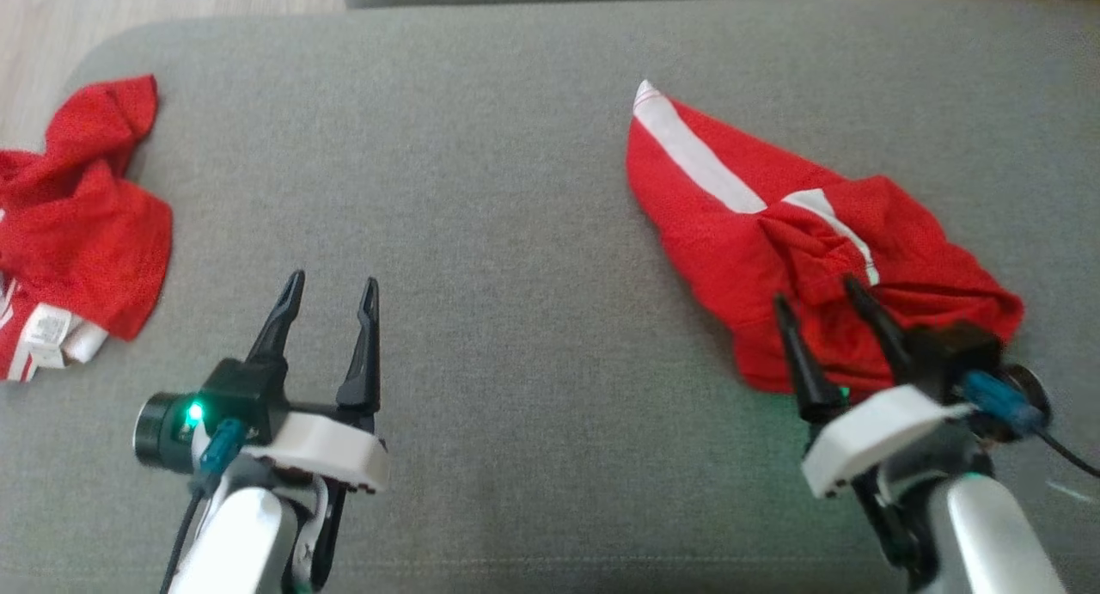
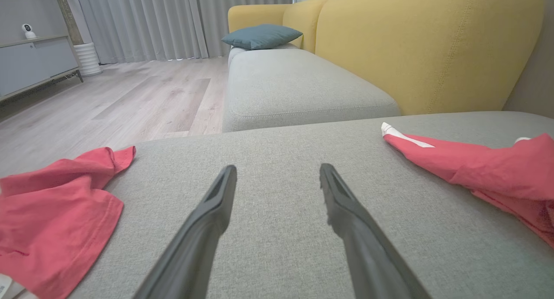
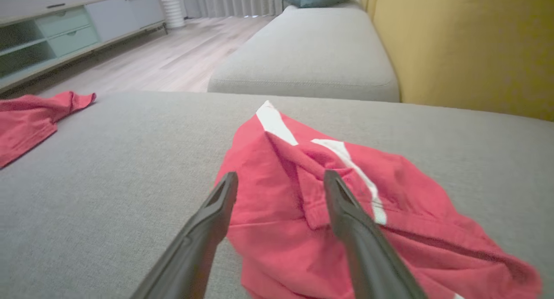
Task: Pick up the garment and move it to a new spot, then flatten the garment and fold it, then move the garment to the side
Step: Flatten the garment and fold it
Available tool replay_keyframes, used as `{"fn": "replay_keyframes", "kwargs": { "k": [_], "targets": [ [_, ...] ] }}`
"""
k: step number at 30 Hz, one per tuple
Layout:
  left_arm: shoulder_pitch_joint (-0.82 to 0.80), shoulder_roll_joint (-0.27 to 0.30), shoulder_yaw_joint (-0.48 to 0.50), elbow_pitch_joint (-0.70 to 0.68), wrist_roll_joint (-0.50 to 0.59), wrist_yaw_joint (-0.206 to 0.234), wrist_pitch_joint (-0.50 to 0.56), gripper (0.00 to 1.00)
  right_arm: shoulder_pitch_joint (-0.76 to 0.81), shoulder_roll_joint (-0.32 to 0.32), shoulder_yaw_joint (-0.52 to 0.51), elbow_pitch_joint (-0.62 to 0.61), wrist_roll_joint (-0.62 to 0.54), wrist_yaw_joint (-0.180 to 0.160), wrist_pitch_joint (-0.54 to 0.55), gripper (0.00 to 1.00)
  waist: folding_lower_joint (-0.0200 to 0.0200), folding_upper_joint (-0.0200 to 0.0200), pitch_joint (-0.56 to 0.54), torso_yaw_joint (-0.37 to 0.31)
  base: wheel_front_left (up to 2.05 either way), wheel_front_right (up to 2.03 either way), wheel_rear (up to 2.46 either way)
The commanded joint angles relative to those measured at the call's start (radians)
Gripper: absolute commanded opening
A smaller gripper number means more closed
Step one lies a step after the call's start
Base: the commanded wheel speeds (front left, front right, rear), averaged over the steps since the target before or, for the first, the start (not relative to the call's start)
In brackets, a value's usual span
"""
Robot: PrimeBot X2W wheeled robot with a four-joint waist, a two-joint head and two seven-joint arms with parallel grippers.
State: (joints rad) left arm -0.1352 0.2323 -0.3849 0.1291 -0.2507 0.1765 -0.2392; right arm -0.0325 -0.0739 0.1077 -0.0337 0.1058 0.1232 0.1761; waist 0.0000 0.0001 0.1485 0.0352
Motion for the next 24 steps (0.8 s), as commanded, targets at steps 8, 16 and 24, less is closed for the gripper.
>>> {"fn": "replay_keyframes", "kwargs": {
  "k": [8, 16, 24],
  "targets": [
    [-0.095, 0.002, 0.023, -0.022, 0.005, -0.003, -0.013, 1.00, -0.201, -0.024, 0.124, 0.149, -0.030, 0.008, -0.009, 1.00, 0.0000, -0.0001, 0.082, 0.033, 0.00, 0.00, 0.00],
    [-0.109, -0.005, 0.024, -0.004, 0.004, -0.008, -0.019, 1.00, -0.277, -0.007, 0.136, 0.311, -0.076, 0.008, 0.033, 0.24, 0.0000, -0.0001, 0.089, 0.034, 0.00, 0.00, 0.00],
    [-0.113, -0.008, 0.024, 0.002, 0.006, -0.011, -0.021, 1.00, -0.309, 0.005, 0.151, 0.378, -0.063, 0.008, 0.016, 0.00, 0.0000, -0.0001, 0.085, 0.034, 0.00, 0.00, 0.00]
  ]
}}
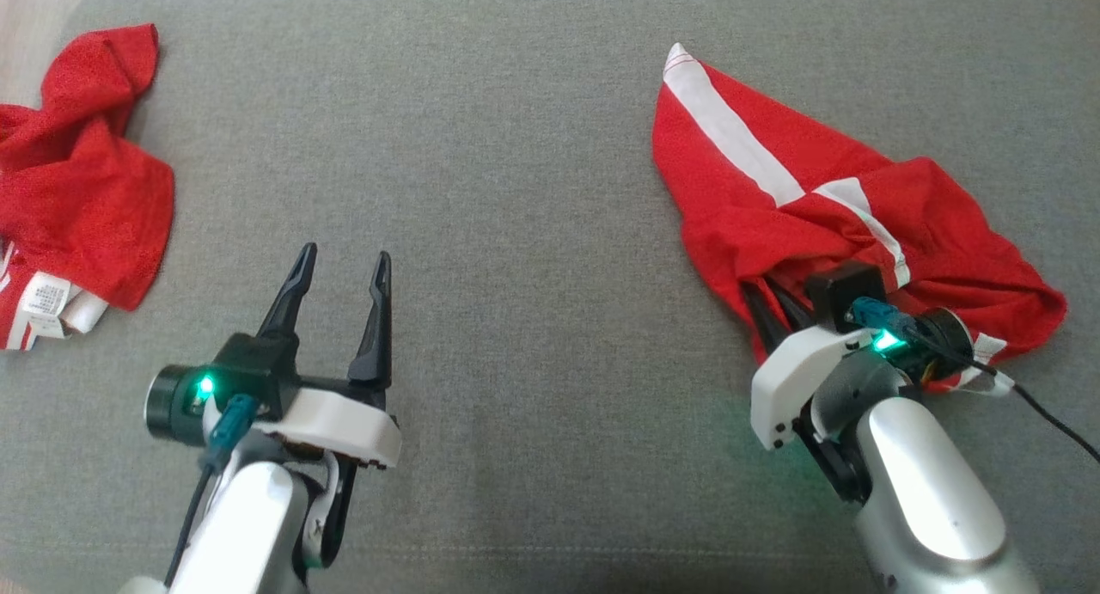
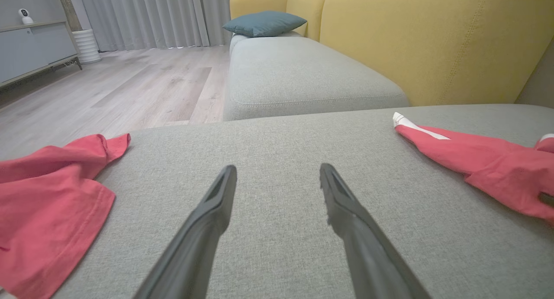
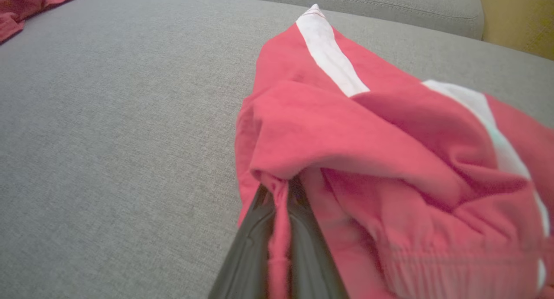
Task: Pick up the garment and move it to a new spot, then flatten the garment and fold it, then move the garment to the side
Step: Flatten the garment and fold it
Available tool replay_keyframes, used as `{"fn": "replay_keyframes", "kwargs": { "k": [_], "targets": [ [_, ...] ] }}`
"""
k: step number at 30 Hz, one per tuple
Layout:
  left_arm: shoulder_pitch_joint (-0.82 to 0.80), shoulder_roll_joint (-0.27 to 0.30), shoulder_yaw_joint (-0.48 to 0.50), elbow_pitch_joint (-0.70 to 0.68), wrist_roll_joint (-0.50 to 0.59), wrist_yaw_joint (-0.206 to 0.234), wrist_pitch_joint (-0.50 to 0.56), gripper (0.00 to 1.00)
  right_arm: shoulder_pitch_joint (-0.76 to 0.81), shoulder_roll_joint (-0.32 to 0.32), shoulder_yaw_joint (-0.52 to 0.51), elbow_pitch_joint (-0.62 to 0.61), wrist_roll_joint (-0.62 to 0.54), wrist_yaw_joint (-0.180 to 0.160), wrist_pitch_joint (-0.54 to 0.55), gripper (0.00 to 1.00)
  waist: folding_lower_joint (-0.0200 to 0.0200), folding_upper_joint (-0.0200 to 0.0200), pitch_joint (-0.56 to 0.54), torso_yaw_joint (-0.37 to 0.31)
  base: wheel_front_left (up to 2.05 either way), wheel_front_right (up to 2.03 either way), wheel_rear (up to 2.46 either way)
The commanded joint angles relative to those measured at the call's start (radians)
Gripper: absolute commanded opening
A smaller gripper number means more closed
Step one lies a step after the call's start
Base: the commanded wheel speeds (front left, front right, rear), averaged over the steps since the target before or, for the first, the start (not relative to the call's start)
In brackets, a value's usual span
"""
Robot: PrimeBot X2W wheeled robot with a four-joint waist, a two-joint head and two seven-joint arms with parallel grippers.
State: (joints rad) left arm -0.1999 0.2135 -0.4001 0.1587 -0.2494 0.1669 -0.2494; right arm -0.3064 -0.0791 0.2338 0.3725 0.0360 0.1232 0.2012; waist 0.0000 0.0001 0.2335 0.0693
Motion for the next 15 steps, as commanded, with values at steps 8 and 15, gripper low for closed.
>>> {"fn": "replay_keyframes", "kwargs": {
  "k": [8, 15],
  "targets": [
    [-0.048, 0.009, 0.042, -0.021, 0.004, -0.003, -0.012, 1.00, -0.056, 0.016, 0.116, -0.020, 0.063, 0.008, -0.077, 0.00, 0.0000, -0.0001, -0.010, 0.001, 0.00, 0.00, 0.00],
    [-0.044, 0.004, 0.043, -0.021, 0.004, -0.004, -0.012, 1.00, -0.076, 0.007, 0.312, -0.018, 0.157, 0.008, -0.096, 0.00, 0.0000, -0.0001, -0.020, 0.006, 0.00, 0.00, 0.00]
  ]
}}
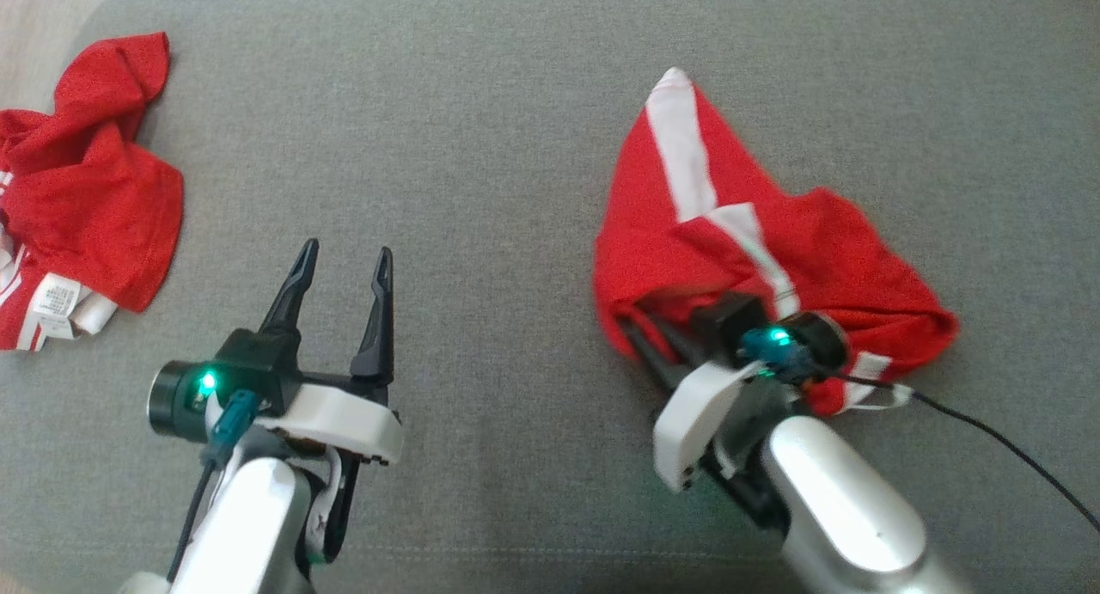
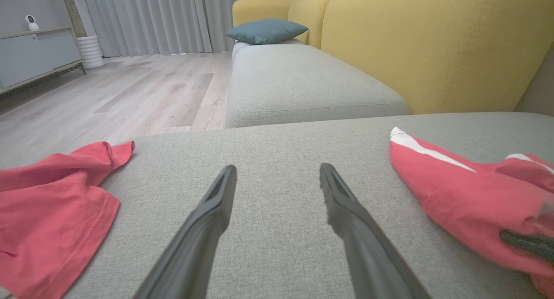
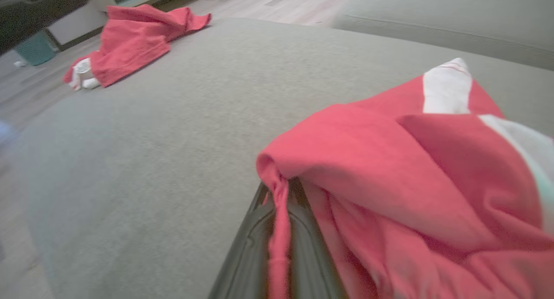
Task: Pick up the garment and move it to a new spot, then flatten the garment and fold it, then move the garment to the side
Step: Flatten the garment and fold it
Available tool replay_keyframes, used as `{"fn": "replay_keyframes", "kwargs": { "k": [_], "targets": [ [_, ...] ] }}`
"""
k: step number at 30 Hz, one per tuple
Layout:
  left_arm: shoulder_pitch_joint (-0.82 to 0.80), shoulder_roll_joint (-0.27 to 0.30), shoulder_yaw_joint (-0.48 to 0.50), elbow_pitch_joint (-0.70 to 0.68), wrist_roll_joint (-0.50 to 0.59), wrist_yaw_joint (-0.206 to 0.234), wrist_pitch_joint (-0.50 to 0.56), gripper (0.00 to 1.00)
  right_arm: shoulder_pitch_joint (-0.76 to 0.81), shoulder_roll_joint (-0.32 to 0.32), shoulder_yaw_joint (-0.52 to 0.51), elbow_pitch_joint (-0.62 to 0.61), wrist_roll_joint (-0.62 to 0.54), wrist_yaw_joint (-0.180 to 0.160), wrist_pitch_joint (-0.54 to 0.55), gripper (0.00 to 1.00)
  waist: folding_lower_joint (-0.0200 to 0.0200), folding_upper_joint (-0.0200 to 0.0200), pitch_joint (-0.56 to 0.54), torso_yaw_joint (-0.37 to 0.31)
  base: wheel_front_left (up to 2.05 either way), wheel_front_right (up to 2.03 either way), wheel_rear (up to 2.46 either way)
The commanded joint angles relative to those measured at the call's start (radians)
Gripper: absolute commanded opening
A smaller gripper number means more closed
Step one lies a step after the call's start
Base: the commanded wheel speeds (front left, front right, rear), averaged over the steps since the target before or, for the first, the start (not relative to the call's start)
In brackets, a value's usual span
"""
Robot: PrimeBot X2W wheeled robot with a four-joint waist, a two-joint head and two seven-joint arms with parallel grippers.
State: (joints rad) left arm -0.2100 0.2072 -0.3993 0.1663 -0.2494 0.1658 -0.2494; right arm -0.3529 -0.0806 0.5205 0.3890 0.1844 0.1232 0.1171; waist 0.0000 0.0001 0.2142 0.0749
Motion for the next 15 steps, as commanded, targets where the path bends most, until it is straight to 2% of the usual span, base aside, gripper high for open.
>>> {"fn": "replay_keyframes", "kwargs": {
  "k": [1, 9, 12, 15],
  "targets": [
    [-0.032, 0.010, 0.043, -0.029, 0.004, -0.003, -0.012, 1.00, -0.030, 0.004, 0.056, -0.036, 0.026, 0.008, -0.011, 0.00, 0.0000, -0.0001, -0.001, 0.001, 0.00, 0.00, 0.00],
    [-0.020, 0.008, 0.054, -0.032, 0.004, 0.001, -0.012, 1.00, 0.009, -0.085, 0.261, -0.097, 0.152, 0.008, 0.037, 0.00, 0.0000, -0.0001, -0.005, -0.004, 0.00, 0.00, 0.00],
    [-0.013, 0.006, 0.059, -0.033, 0.004, 0.004, -0.012, 1.00, 0.042, -0.136, 0.275, -0.127, 0.183, 0.008, 0.063, 0.00, 0.0000, -0.0001, -0.008, -0.012, 0.00, 0.00, 0.00],
    [-0.009, 0.006, 0.063, -0.032, 0.004, 0.005, -0.012, 1.00, 0.077, -0.179, 0.249, -0.151, 0.194, 0.008, 0.082, 0.00, 0.0000, -0.0001, -0.012, -0.022, 0.00, 0.00, 0.00]
  ]
}}
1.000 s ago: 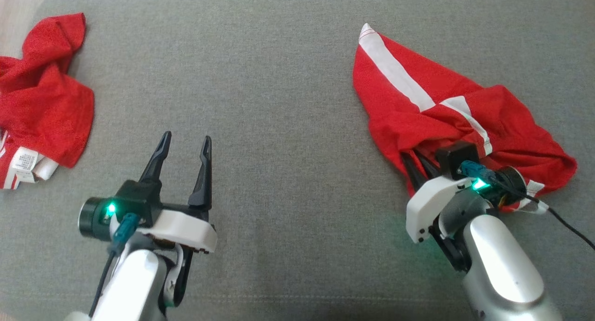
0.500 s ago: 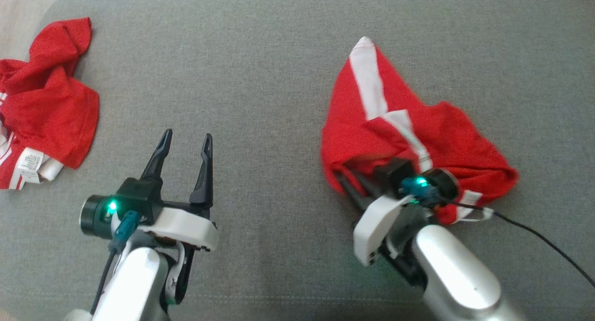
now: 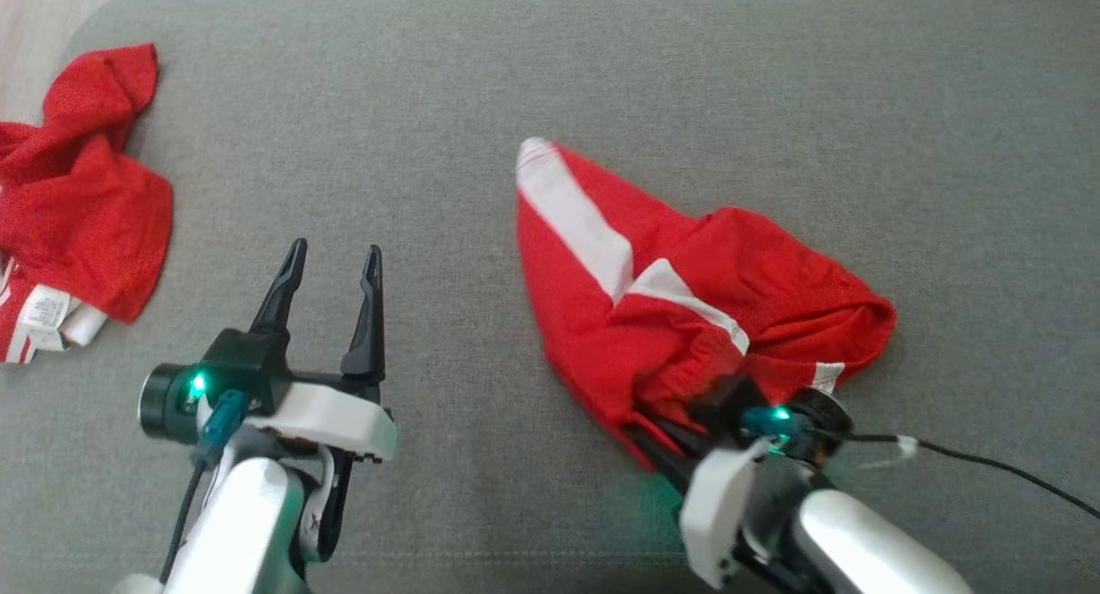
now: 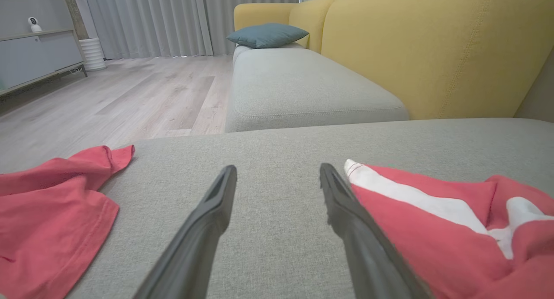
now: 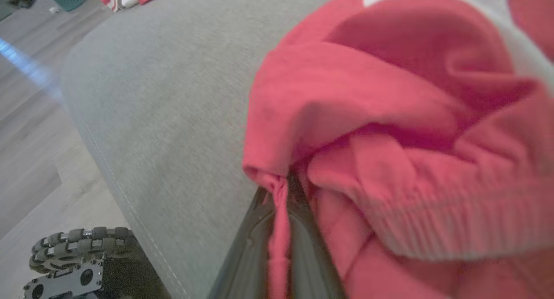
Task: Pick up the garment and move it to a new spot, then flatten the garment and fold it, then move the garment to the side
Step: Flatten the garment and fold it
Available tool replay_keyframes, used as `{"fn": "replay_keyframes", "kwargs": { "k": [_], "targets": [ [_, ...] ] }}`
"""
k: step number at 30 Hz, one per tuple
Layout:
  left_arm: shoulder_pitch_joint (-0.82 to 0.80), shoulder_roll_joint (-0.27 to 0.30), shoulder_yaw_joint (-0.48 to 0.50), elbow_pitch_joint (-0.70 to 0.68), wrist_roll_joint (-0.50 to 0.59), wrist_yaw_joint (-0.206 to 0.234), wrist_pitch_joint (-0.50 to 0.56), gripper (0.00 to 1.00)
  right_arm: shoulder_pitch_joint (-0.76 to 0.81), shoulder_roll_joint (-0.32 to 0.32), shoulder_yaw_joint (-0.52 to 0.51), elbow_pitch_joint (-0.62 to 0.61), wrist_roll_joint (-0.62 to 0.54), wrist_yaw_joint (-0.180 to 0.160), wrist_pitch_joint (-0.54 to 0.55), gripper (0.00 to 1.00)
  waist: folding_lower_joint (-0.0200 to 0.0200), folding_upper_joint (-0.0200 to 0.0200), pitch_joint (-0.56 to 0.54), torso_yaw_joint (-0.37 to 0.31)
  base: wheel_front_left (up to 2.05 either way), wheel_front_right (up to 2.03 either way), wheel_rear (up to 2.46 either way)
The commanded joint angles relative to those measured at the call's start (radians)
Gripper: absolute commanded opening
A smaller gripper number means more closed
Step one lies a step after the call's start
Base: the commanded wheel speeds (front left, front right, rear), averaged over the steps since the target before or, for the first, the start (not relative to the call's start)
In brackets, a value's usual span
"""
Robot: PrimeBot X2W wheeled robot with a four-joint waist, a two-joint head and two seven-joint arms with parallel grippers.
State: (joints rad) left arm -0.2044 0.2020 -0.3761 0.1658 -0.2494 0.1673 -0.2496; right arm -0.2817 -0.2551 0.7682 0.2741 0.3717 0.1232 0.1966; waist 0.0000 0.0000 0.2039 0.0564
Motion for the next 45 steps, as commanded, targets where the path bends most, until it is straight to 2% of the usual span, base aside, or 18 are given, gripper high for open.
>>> {"fn": "replay_keyframes", "kwargs": {
  "k": [1, 6, 7, 8, 14, 20, 25, 32, 36, 45],
  "targets": [
    [-0.013, 0.011, 0.041, -0.031, 0.004, 0.004, -0.012, 1.00, 0.017, -0.017, -0.012, -0.041, 0.005, 0.008, 0.008, 0.00, 0.0000, 0.0000, -0.003, -0.007, 0.00, 0.00, 0.00],
    [-0.008, 0.008, 0.041, -0.027, 0.005, 0.002, -0.012, 1.00, 0.066, -0.040, -0.079, -0.069, -0.007, 0.008, 0.012, 0.00, 0.0000, 0.0000, -0.014, -0.020, 0.00, 0.00, 0.00],
    [-0.007, 0.008, 0.040, -0.025, 0.005, 0.002, -0.012, 1.00, 0.074, -0.038, -0.092, -0.076, -0.009, 0.008, 0.007, 0.45, 0.0000, 0.0000, -0.017, -0.023, 0.00, 0.00, 0.00],
    [-0.005, 0.007, 0.040, -0.024, 0.005, 0.002, -0.012, 1.00, 0.082, -0.033, -0.105, -0.083, -0.012, 0.008, 0.001, 0.98, 0.0000, 0.0000, -0.022, -0.025, 0.00, 0.00, 0.00],
    [0.007, 0.008, 0.039, -0.016, 0.003, 0.000, -0.012, 1.00, 0.136, 0.010, -0.201, -0.158, -0.015, 0.008, -0.066, 1.00, 0.0000, 0.0000, -0.046, -0.030, 0.00, 0.00, 0.00],
    [0.029, 0.017, 0.042, -0.009, -0.002, 0.002, -0.012, 1.00, 0.226, 0.056, -0.331, -0.289, -0.034, 0.008, -0.121, 1.00, 0.0000, 0.0000, -0.078, -0.036, 0.00, 0.00, 0.00],
    [0.043, 0.028, 0.046, -0.019, -0.002, 0.013, -0.010, 1.00, 0.279, 0.117, -0.486, -0.369, -0.085, 0.008, -0.165, 1.00, 0.0000, 0.0000, -0.094, -0.043, 0.00, 0.00, 0.00],
    [0.053, 0.042, 0.047, -0.042, 0.001, 0.026, 0.000, 1.00, 0.314, 0.177, -0.685, -0.398, -0.159, 0.008, -0.190, 1.00, 0.0000, 0.0000, -0.108, -0.045, 0.00, 0.00, 0.00],
    [0.063, 0.047, 0.048, -0.053, 0.001, 0.034, 0.003, 1.00, 0.327, 0.189, -0.720, -0.400, -0.177, 0.008, -0.187, 1.00, 0.0000, 0.0000, -0.114, -0.046, 0.00, 0.00, 0.00],
    [0.070, 0.056, 0.042, -0.072, -0.001, 0.044, 0.012, 1.00, 0.329, 0.200, -0.724, -0.398, -0.186, 0.008, -0.177, 1.00, 0.0000, 0.0000, -0.112, -0.047, 0.00, 0.00, 0.00]
  ]
}}
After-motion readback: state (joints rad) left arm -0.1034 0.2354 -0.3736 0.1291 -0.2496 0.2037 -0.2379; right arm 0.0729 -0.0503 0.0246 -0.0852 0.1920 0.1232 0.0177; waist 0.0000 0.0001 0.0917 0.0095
